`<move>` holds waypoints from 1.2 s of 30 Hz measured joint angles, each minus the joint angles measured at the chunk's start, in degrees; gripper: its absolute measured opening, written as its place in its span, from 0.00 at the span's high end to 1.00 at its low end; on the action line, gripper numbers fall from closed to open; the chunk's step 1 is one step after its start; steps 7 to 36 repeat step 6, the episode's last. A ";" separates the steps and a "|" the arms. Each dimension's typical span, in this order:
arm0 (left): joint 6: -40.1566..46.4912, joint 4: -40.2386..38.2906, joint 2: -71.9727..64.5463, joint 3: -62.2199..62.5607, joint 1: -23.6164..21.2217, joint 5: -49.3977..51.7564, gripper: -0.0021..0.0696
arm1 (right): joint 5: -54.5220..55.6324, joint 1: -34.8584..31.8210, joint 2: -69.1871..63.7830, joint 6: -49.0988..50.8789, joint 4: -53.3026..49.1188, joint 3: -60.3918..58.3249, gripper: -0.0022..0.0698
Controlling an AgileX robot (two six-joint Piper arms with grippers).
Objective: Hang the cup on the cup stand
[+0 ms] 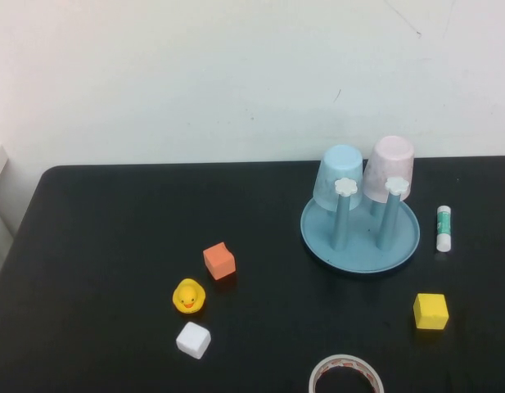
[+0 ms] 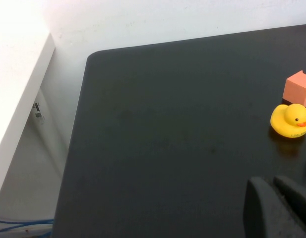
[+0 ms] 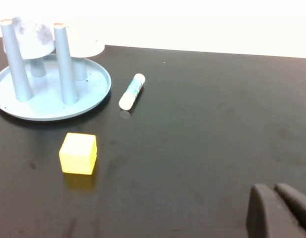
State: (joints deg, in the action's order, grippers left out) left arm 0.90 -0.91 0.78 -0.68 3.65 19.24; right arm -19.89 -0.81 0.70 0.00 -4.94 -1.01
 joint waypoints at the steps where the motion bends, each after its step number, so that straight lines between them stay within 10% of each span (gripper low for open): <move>1: 0.00 0.00 0.00 0.00 0.00 0.00 0.97 | 0.00 0.00 0.00 0.00 0.04 0.00 0.97; 36: 0.00 0.00 0.00 0.00 0.00 0.00 0.97 | 0.00 0.00 0.00 0.00 0.39 0.00 0.97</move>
